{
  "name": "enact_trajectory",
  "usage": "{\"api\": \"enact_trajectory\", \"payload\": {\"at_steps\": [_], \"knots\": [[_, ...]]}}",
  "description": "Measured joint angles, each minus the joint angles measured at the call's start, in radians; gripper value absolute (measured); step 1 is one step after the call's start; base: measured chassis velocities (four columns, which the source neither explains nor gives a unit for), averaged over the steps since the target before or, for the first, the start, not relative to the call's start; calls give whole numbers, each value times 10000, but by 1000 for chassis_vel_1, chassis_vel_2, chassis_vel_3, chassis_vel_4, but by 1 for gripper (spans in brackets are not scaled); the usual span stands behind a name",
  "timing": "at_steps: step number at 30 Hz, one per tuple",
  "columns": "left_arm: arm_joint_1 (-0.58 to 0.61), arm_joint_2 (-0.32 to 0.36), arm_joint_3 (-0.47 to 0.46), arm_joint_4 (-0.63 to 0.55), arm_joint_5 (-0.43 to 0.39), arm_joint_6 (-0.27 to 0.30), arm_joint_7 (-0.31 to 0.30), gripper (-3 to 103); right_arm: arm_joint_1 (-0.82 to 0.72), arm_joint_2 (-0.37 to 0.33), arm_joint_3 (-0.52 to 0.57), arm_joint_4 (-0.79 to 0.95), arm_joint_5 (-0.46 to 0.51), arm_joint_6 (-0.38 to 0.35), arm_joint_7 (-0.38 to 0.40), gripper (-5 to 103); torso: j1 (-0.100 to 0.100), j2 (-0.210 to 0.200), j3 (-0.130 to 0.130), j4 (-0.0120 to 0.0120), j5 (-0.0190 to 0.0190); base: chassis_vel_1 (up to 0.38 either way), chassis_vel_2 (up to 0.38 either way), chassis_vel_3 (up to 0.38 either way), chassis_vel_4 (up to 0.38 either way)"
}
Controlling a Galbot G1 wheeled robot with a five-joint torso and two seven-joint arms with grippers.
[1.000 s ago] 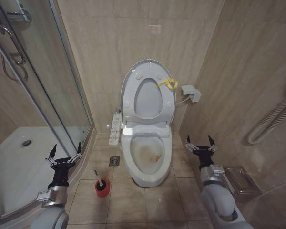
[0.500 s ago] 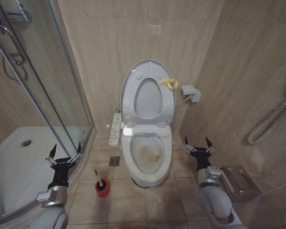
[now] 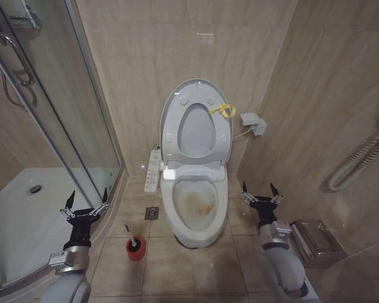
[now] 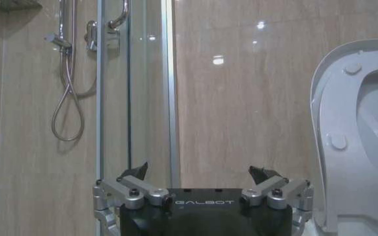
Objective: Open the toilet lid, clean the toilet bowl with a toilet brush, close the toilet lid, and flush.
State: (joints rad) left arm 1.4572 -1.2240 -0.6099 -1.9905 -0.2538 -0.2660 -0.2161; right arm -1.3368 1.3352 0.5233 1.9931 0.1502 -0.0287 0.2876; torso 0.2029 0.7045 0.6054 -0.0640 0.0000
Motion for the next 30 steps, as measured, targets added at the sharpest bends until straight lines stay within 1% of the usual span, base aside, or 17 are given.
{"api": "enact_trajectory", "payload": {"at_steps": [30], "knots": [[0, 0, 0, 0, 0, 0, 0, 100, 6, -13, -3, -1, 9, -10, 7, 100, 0, 0, 0, 0, 0, 0, 0, 0, 0]]}}
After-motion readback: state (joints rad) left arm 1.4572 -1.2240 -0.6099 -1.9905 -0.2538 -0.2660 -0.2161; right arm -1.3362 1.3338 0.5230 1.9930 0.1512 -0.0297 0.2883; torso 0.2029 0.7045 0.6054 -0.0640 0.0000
